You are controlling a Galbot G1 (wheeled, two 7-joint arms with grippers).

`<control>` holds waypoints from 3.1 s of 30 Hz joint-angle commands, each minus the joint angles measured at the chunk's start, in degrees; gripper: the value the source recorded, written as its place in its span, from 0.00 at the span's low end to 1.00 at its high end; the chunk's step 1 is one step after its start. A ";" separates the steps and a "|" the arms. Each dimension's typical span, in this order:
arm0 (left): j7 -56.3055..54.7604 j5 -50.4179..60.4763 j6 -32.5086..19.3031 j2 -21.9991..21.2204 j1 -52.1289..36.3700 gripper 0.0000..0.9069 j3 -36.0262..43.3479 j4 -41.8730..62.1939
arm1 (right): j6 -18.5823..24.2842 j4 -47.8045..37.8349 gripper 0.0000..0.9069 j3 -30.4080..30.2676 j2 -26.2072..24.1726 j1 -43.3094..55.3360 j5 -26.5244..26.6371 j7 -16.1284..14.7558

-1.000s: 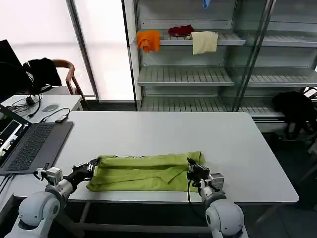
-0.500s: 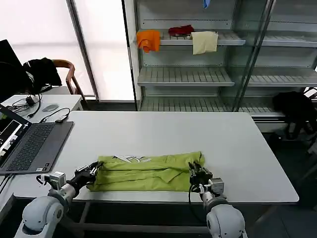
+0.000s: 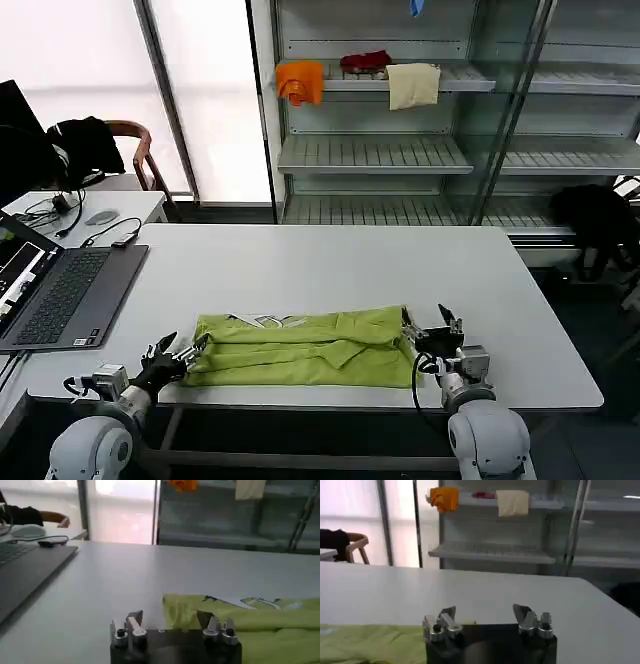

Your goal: Fold and organize the clothes.

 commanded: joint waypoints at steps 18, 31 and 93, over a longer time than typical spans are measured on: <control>-4.73 3.92 -7.03 -8.02 0.74 1.00 3.79 1.24 | 1.15 -1.83 1.00 1.37 0.77 1.37 1.99 -1.05; -3.45 6.92 -8.70 -8.60 1.18 0.76 4.75 2.24 | 1.11 -1.83 1.00 1.50 0.70 1.25 2.04 -0.82; 6.41 30.31 -13.00 15.21 -5.78 0.00 -11.61 7.67 | 1.35 -1.16 1.00 3.20 -0.66 0.92 4.54 0.24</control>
